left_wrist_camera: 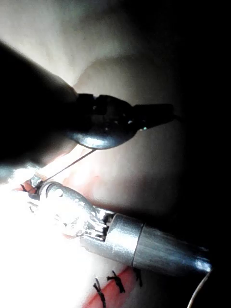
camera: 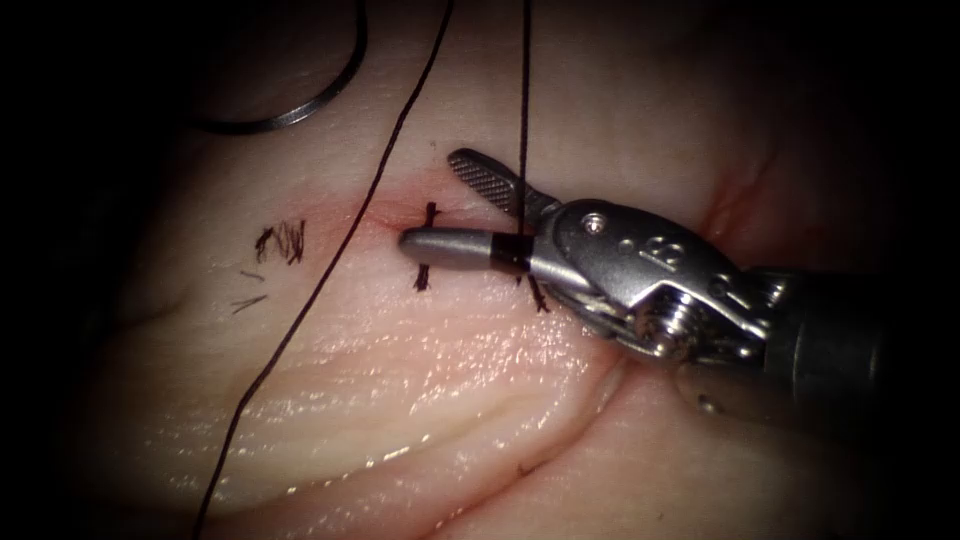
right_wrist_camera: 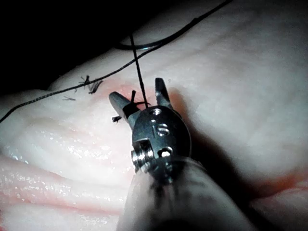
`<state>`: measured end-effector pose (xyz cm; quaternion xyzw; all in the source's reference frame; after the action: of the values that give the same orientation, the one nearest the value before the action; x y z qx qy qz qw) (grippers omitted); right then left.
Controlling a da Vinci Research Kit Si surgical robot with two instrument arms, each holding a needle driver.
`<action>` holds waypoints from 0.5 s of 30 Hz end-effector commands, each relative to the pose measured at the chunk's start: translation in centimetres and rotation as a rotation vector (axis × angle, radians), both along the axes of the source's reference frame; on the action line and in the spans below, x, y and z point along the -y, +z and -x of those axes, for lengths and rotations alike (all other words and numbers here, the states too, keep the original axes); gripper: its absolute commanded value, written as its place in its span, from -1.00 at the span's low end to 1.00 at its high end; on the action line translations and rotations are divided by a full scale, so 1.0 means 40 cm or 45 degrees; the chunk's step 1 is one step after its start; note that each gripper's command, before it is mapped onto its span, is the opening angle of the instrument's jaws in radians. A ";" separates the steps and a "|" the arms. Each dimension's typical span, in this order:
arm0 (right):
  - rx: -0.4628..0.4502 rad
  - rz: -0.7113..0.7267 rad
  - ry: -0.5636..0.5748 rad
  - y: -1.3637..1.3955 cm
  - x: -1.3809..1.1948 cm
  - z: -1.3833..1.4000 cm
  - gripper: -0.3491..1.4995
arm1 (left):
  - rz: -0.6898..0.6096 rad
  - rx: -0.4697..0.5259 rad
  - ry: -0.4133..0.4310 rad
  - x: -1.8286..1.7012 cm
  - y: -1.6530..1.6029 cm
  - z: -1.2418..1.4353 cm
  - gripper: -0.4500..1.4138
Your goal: Wound Closure
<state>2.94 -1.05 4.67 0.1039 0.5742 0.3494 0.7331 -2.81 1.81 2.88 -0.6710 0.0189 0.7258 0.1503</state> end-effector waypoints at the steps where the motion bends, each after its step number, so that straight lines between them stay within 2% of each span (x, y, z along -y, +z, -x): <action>1: -0.002 0.003 0.001 0.0013 -0.0007 -0.0016 0.20 | 0.003 0.001 0.001 -0.0012 0.0007 0.0015 -1.00; 13: 0.008 0.023 0.001 0.0014 -0.0014 -0.0041 0.20 | 0.003 0.000 0.005 -0.0003 -0.0006 0.0025 -1.00; 15: 0.009 0.030 -0.001 0.0011 -0.0012 -0.0044 0.00 | 0.003 0.000 0.005 -0.0003 -0.0006 0.0026 -1.00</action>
<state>3.04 -1.02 4.69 0.0948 0.5739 0.3432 0.7375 -2.86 1.77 2.82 -0.6708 0.0172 0.7264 0.1487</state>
